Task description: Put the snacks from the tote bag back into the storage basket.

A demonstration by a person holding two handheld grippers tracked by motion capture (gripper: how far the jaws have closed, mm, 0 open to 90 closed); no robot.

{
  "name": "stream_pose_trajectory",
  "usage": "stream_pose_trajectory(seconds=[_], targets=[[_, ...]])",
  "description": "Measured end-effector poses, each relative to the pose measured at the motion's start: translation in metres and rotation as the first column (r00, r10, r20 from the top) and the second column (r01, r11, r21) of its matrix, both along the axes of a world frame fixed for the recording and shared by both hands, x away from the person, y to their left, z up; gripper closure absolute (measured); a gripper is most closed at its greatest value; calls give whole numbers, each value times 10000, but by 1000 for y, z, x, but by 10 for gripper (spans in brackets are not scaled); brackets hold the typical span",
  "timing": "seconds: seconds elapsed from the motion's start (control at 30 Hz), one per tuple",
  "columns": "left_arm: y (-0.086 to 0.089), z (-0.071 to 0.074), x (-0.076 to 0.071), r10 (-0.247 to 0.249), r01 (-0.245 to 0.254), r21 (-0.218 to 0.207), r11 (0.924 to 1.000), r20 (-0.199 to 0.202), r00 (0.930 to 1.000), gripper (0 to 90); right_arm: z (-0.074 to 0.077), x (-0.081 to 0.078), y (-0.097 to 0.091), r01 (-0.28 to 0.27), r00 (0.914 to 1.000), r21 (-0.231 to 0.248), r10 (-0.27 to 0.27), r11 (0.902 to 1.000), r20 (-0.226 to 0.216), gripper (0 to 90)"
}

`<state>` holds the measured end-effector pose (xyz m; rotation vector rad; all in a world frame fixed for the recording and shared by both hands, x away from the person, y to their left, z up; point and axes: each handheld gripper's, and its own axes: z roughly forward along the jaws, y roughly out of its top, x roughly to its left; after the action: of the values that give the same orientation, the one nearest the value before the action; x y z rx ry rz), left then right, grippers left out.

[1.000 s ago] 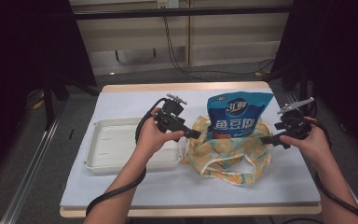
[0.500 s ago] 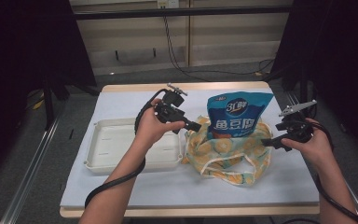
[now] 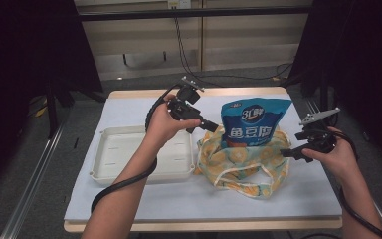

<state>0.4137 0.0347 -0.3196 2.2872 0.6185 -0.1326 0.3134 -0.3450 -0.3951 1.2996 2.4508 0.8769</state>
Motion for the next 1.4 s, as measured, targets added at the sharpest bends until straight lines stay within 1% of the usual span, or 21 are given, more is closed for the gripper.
stream_pose_trajectory(seconds=[0.03,0.07,0.13,0.17,0.27,0.3,0.33,0.37,0.4,0.43,0.47,0.53,0.57,0.67,0.83,0.9,1.1,1.13,1.3,1.37,1.4], targets=[[-2,2,0,-9,9,156,9999,45,10000,42,0,0,0,-103,9999,9,103,9999,65,74],[-4,2,1,-22,22,-9,10000,-7,10000,47,0,0,1,-113,9999,17,113,9999,8,74],[-6,6,2,-103,101,218,9997,83,9999,51,1,0,2,-133,9999,53,132,9999,58,74],[-7,6,2,-148,147,52,9999,114,9998,57,1,0,3,-212,9998,104,212,9997,21,74],[-11,12,4,-299,296,166,9994,151,9994,74,1,0,3,-273,9996,-29,273,9996,27,74],[-12,12,4,-308,307,55,9995,72,9995,76,1,0,3,-274,9996,-32,274,9996,39,74],[-14,13,5,-336,336,33,9994,128,9994,82,1,0,3,-292,9996,-21,292,9996,39,73],[-15,15,5,-344,341,217,9992,125,9993,87,1,-1,4,-199,9998,35,199,9998,-35,74],[-16,15,6,-534,530,307,9981,124,9985,97,1,-1,4,-196,9998,36,196,9998,-32,74],[-18,16,6,-580,577,213,9981,123,9982,103,1,-1,4,-242,9997,34,242,9997,-9,74],[-19,17,6,-527,523,250,9983,146,9985,110,1,-1,4,-237,9997,53,237,9997,-7,74],[-22,17,8,-661,659,187,9977,109,9978,125,1,0,5,-275,9996,34,274,9996,50,74],[-24,18,8,-700,696,330,9970,112,9975,135,1,0,5,-284,9996,67,284,9996,-23,74],[-28,20,9,-831,826,417,9957,92,9965,175,0,0,5,-388,9992,60,388,9992,-6,74],[-35,23,11,-992,987,404,9943,111,9950,201,1,0,5,-393,9992,66,393,9992,-28,74],[-38,25,12,-1130,1116,591,9920,212,9934,215,1,0,6,-344,9994,84,344,9994,-14,74],[-45,26,14,-1400,1386,711,9878,144,9900,236,0,0,5,-408,9992,67,409,9991,-8,74],[-46,26,14,-1317,1302,721,9889,166,9911,244,0,0,6,-419,9991,83,419,9991,-26,74],[-52,29,17,-1465,1434,1017,9844,239,9889,270,0,0,5,-378,9993,94,378,9992,-5,74],[-55,30,17,-1440,1406,1042,9846,256,9892,275,1,0,4,-373,9993,118,374,9992,-43,74],[-56,30,17,-1591,1553,1152,9811,240,9870,288,1,0,4,-369,9993,140,369,9992,-40,74]])
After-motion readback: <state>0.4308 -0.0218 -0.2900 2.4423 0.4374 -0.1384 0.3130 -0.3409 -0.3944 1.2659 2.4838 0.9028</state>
